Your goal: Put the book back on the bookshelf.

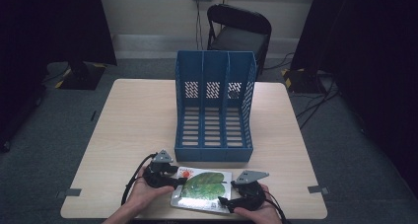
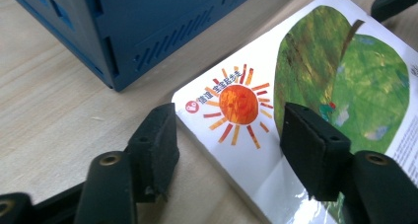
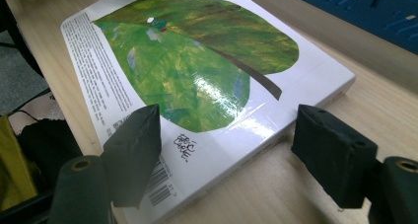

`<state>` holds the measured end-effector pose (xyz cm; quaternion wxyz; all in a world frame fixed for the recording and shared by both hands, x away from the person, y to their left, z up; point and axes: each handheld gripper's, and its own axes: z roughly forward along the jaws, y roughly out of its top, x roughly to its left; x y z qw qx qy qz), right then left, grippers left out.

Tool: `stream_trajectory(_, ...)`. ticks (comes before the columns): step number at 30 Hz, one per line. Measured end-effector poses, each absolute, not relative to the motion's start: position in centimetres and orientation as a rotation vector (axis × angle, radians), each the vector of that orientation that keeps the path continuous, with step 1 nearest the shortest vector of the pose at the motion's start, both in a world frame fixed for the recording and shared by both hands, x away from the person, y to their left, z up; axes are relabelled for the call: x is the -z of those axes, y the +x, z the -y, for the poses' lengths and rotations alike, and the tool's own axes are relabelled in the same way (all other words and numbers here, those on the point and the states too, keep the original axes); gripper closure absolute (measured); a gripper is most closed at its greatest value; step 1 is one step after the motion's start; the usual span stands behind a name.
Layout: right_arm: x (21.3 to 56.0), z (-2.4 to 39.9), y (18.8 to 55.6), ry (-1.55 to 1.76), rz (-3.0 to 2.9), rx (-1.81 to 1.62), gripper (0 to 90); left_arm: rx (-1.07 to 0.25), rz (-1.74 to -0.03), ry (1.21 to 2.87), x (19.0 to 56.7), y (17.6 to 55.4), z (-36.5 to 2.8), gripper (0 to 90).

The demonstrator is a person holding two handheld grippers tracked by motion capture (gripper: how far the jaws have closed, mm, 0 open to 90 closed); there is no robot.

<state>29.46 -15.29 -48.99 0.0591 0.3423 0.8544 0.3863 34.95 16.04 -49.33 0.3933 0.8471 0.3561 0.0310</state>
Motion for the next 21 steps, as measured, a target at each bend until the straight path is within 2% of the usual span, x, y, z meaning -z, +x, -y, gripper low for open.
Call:
stream_trajectory(3, 49.01, 15.25, 29.55, 1.038, -2.592, -1.175, 26.3, -0.099, -0.922, 2.142, 49.39, 35.11, -16.01, 30.8)
stream_trajectory(9, 49.12, 15.08, 29.63, 1.034, -2.593, -1.171, 24.5, -0.089, -0.92, 2.129, 49.49, 35.06, -15.73, 27.5)
stream_trajectory(21, 49.12, 14.99, 29.69, 1.048, -2.602, -1.161, 22.7, -0.053, -0.922, 2.064, 49.12, 35.04, -16.15, 29.3)
